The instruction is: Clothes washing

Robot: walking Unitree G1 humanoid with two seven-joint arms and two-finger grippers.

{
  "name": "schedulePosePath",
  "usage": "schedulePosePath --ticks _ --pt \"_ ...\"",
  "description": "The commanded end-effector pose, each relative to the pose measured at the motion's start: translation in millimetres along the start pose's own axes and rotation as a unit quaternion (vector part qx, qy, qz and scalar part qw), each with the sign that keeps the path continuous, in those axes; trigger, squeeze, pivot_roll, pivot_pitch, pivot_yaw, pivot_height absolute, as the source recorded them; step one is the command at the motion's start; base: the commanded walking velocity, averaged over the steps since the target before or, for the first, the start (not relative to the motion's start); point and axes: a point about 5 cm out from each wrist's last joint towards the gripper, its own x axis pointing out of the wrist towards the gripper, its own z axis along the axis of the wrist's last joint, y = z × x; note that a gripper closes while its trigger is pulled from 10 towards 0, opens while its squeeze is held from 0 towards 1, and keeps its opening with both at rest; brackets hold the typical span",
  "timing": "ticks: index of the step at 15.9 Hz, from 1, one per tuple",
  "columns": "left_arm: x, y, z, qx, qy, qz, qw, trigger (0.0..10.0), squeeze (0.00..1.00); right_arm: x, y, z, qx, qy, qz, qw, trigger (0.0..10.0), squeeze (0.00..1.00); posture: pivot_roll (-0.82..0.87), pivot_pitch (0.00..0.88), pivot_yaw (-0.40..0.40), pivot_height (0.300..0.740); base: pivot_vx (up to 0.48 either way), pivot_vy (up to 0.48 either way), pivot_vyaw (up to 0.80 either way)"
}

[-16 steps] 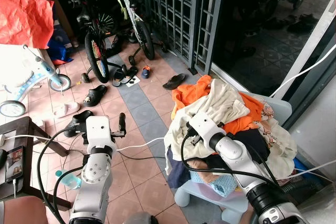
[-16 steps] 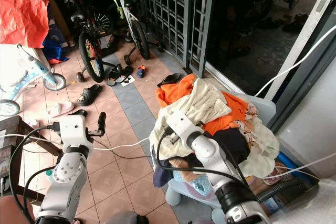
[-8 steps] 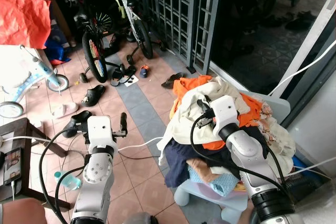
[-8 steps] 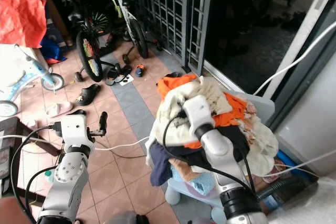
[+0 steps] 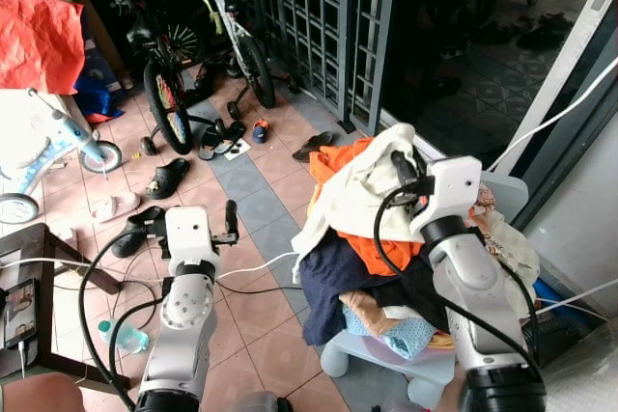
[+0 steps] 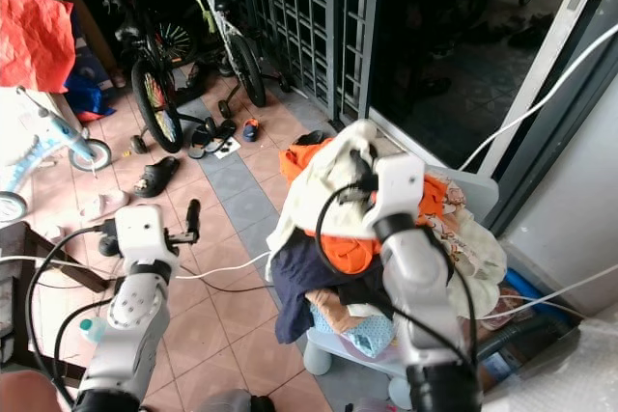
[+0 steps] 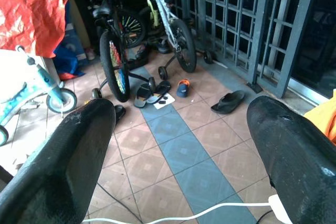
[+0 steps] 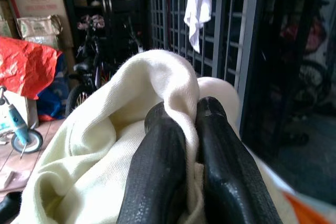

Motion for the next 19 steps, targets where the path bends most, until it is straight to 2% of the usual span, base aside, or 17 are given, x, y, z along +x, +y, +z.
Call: schedulePosePath --ticks 1,2,5,7,15,19 --pt "2.3 2.0 -0.1 0.007 0.002 0.005 1.0 10.0 0.0 1.5 3.5 4.0 -0.009 -0.007 0.005 1.0 4.8 0.0 -0.08 0.0 0.112 0.74 0.0 0.0 0.0" --pt "2.8 1.0 0.1 0.007 0.001 0.002 1.0 10.0 0.0 1.7 1.6 2.0 -0.008 -0.002 -0.001 1.0 10.0 0.0 -0.08 0.0 0.114 0.74 0.0 0.0 0.0" --pt "2.6 0.0 -0.7 0.009 0.004 -0.002 1.0 10.0 0.0 5.7 -8.9 0.6 -0.013 0.005 -0.018 1.0 10.0 0.0 -0.09 0.0 0.121 0.74 0.0 0.0 0.0" --pt "2.6 0.1 -1.6 0.009 0.005 -0.001 1.0 10.0 0.0 6.7 -9.8 1.2 -0.016 0.004 -0.02 1.0 10.0 0.0 -0.09 0.0 0.12 0.74 0.0 0.0 0.0" --pt "1.6 -0.8 -4.4 0.01 0.008 -0.002 1.0 10.0 0.0 6.8 -8.8 -2.3 -0.02 0.014 -0.015 1.0 10.0 0.0 -0.09 0.0 0.116 0.74 -0.321 0.0 0.0" --pt "1.7 -1.1 -5.6 0.012 0.01 -0.003 1.0 10.0 0.0 6.5 -9.4 -4.5 -0.022 0.018 -0.015 0.999 10.0 0.0 -0.09 0.0 0.117 0.74 -0.346 0.0 -0.8"
